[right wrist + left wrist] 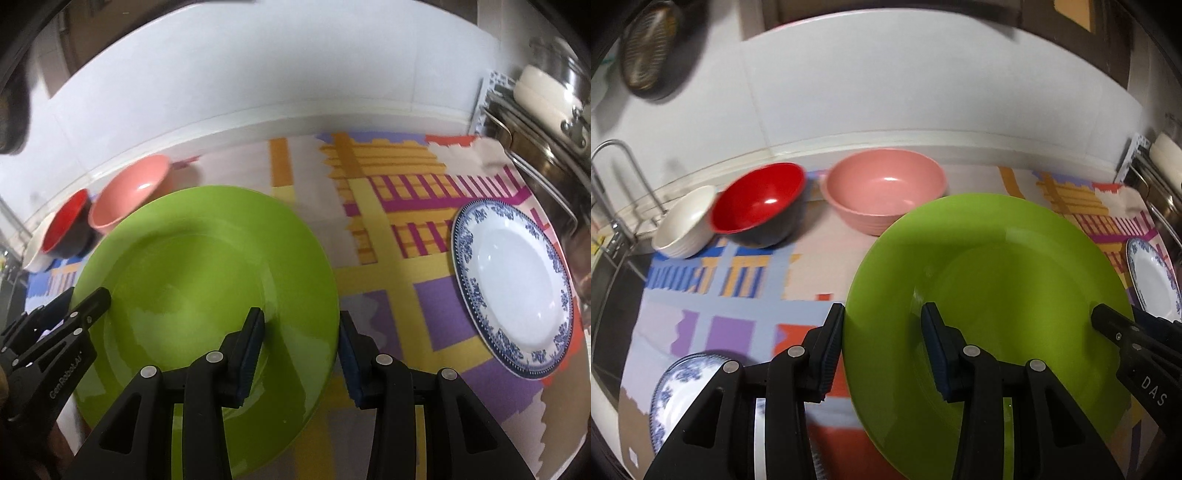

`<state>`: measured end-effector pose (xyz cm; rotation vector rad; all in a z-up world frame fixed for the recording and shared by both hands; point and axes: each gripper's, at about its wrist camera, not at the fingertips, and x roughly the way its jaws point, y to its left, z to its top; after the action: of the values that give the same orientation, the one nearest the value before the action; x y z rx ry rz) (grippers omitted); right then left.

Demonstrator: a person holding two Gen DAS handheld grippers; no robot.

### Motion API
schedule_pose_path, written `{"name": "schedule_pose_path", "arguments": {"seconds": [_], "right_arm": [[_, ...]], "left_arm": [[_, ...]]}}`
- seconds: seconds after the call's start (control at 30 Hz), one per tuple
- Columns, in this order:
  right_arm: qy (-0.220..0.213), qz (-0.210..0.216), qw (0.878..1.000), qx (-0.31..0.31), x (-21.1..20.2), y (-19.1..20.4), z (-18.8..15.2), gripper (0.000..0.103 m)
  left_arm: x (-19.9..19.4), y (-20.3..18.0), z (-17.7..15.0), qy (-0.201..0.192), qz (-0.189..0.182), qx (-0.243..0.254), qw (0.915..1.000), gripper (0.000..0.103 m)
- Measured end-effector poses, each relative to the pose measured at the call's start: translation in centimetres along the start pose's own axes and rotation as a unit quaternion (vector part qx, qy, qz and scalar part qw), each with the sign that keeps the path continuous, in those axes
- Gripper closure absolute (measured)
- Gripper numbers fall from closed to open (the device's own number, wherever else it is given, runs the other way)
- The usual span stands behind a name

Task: Organize plates and bowls

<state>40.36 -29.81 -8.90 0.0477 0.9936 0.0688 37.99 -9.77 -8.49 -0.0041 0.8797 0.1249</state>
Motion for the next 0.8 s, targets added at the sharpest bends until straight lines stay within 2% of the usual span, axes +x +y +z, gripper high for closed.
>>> {"name": "schedule_pose_path", "arguments": {"seconds": [0.5,0.8], "right_arm": [[-0.050,0.022,0.998,-0.045,-6.0,7.2,-2.1,0.063],[-0.055,0.038,0.996,-0.066,-7.9,11.7,-4.2,0.063]], "left_arm": [[-6.5,7.6,-2.7,-0.042,0.022,-0.047,0.9978,0.062],[-8.6,12.3,-5.2,-0.042,0.039,-0.068,0.9960,0.062]]}}
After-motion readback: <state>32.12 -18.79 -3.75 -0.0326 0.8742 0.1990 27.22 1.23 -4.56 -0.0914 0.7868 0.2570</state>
